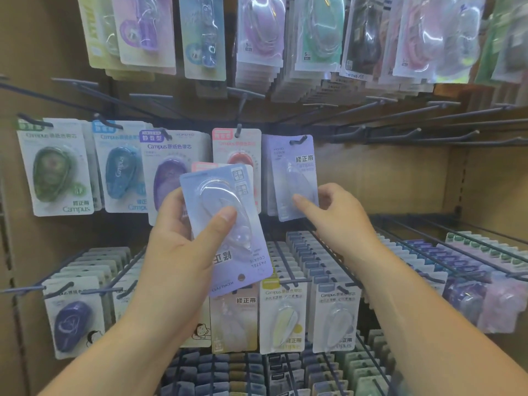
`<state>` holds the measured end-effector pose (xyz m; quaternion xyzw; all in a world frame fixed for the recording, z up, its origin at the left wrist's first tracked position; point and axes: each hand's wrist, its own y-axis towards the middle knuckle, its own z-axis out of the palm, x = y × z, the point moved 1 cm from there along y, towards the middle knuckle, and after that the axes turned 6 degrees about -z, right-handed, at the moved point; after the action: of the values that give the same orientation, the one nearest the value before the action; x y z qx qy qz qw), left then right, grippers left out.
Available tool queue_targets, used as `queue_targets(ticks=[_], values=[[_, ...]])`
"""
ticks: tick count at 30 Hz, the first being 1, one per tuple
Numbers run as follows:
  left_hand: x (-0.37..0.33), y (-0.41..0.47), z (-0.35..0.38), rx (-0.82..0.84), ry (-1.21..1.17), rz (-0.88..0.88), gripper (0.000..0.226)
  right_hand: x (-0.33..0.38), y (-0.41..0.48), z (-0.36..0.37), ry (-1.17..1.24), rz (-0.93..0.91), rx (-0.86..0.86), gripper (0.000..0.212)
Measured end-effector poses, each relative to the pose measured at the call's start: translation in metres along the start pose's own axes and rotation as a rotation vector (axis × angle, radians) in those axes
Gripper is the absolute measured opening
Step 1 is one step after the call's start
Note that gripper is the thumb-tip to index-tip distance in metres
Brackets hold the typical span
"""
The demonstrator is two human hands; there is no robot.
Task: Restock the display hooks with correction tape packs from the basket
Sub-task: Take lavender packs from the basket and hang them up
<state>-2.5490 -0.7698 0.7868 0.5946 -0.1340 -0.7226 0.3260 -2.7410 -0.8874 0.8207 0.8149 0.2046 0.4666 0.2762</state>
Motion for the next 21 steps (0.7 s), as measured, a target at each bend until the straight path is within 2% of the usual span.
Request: queue_targets(ticks=[2, 4, 5, 6, 8, 9, 11, 19, 21], values=[[0.0, 0.0, 0.002, 0.001, -0.003, -0.015, 0.042, 0.002, -0.01, -0.005, -0.126, -0.051, -0.059, 0.057], [0.002, 0.0, 0.006, -0.003, 0.02, -0.035, 0.05, 0.012, -0.025, -0.01, -0.106, -0.144, -0.17, 0.048], [0.003, 0.001, 0.007, 0.003, 0.033, -0.033, 0.049, 0.017, -0.032, -0.012, -0.016, -0.182, -0.188, 0.038], [0.004, 0.001, 0.01, 0.013, 0.047, -0.028, 0.043, 0.023, -0.038, -0.013, 0.119, -0.192, -0.151, 0.032], [0.005, 0.001, 0.015, 0.054, 0.076, -0.022, 0.044, 0.037, -0.048, -0.015, 0.388, -0.137, 0.071, 0.029], [0.006, 0.001, 0.017, 0.081, 0.086, -0.022, 0.049, 0.041, -0.051, -0.016, 0.44, -0.121, 0.181, 0.032], [0.006, 0.0, 0.02, 0.138, 0.103, -0.033, 0.055, 0.045, -0.054, -0.021, 0.437, -0.137, 0.292, 0.036], [0.012, -0.007, 0.023, 0.196, 0.12, -0.149, 0.047, 0.036, -0.054, -0.025, 0.49, -0.106, 0.344, 0.042], [0.011, -0.009, 0.022, 0.206, 0.094, -0.16, 0.052, 0.036, -0.055, -0.023, 0.488, -0.106, 0.364, 0.043]])
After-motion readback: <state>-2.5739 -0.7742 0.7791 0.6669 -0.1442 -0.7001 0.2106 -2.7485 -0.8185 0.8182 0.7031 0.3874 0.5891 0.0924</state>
